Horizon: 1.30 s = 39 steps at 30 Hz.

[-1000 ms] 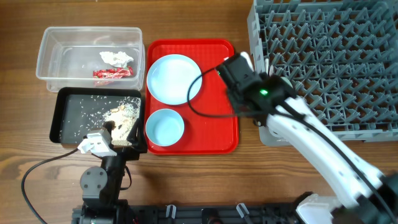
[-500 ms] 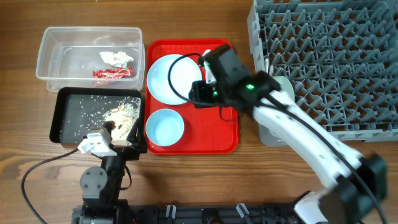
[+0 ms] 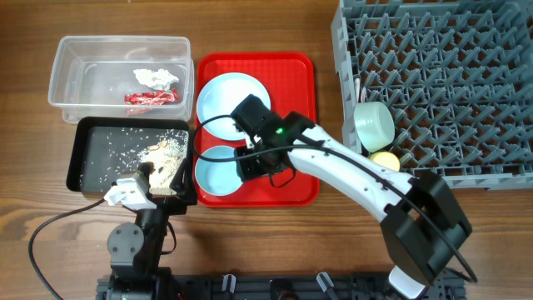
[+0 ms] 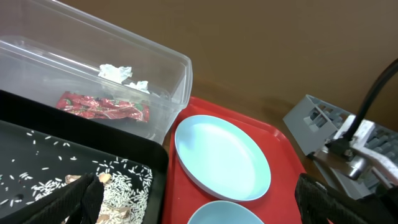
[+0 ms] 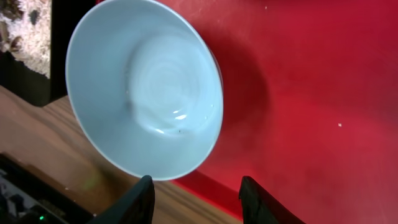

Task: Sort waste into correct bins and load items into the dishwasher rack
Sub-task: 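Carry the blue bowl into the dish rack and release it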

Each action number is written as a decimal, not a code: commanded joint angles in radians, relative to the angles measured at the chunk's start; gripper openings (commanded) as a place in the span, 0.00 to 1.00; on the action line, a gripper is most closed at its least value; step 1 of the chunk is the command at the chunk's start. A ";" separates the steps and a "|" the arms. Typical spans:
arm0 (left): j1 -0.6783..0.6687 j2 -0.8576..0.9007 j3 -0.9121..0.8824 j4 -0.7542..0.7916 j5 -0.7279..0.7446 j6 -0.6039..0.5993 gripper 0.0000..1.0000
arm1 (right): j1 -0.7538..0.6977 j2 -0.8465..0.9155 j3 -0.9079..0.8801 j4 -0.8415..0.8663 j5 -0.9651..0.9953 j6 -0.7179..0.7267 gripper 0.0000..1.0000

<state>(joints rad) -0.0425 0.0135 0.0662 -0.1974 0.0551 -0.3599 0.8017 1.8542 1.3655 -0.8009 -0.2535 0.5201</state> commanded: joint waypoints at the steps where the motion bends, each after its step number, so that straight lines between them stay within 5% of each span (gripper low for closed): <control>1: 0.007 -0.011 -0.007 0.003 0.015 0.005 1.00 | 0.015 0.056 -0.006 0.019 0.062 0.022 0.42; 9: 0.007 -0.011 -0.007 0.003 0.015 0.005 1.00 | 0.018 0.143 -0.006 0.081 0.096 0.097 0.30; 12: 0.007 -0.011 -0.007 0.003 0.015 0.005 1.00 | 0.018 0.145 -0.006 0.074 0.097 0.098 0.17; 18: 0.007 -0.011 -0.007 0.003 0.015 0.005 1.00 | 0.016 0.099 -0.005 0.060 0.130 0.097 0.04; 23: 0.007 -0.011 -0.007 0.003 0.015 0.005 1.00 | 0.000 -0.044 -0.004 -0.023 0.325 0.082 0.04; 31: 0.007 -0.011 -0.007 0.003 0.015 0.005 1.00 | -0.189 -0.271 -0.004 -0.075 1.090 0.070 0.04; 39: 0.007 -0.011 -0.007 0.003 0.015 0.005 1.00 | -0.448 -0.224 -0.004 0.230 1.279 -0.327 0.04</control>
<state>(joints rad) -0.0425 0.0135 0.0662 -0.1978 0.0551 -0.3603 0.4316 1.5936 1.3575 -0.6682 0.8509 0.4358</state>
